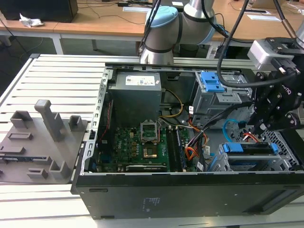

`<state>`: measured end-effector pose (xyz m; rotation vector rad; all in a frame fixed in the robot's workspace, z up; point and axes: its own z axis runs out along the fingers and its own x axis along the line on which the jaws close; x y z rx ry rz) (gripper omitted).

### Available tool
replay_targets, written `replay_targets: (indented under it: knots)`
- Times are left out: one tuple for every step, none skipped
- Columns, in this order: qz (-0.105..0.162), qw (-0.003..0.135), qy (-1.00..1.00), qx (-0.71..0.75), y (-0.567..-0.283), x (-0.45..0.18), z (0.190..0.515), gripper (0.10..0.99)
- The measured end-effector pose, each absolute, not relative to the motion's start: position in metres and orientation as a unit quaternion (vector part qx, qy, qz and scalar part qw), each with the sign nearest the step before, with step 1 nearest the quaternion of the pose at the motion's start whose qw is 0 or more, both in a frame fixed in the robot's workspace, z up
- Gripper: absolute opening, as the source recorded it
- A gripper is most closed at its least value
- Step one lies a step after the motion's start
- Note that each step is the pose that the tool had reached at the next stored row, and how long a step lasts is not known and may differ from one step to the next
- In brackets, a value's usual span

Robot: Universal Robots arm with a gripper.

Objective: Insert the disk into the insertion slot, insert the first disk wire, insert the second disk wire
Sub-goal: 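Insert the second disk wire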

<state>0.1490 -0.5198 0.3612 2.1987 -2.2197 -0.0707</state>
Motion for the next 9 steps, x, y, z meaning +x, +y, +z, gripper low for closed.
replay_targets:
  knots:
    - [-0.022, 0.009, -0.710, 0.704, -0.511, 0.149, 0.361, 0.302]
    - [-0.021, 0.009, -0.710, 0.704, -0.509, 0.148, 0.361, 0.302]
    - [-0.021, 0.009, -0.710, 0.704, -0.508, 0.146, 0.361, 0.302]
    - [-0.021, 0.009, -0.710, 0.704, -0.508, 0.145, 0.362, 0.302]
    - [-0.021, 0.009, -0.709, 0.704, -0.508, 0.143, 0.362, 0.302]
    - [-0.021, 0.009, -0.709, 0.705, -0.508, 0.141, 0.362, 0.302]
    - [-0.021, 0.009, -0.709, 0.705, -0.508, 0.140, 0.362, 0.302]
    - [-0.021, 0.009, -0.708, 0.705, -0.508, 0.138, 0.363, 0.302]
    - [-0.020, 0.009, -0.708, 0.706, -0.508, 0.137, 0.363, 0.302]
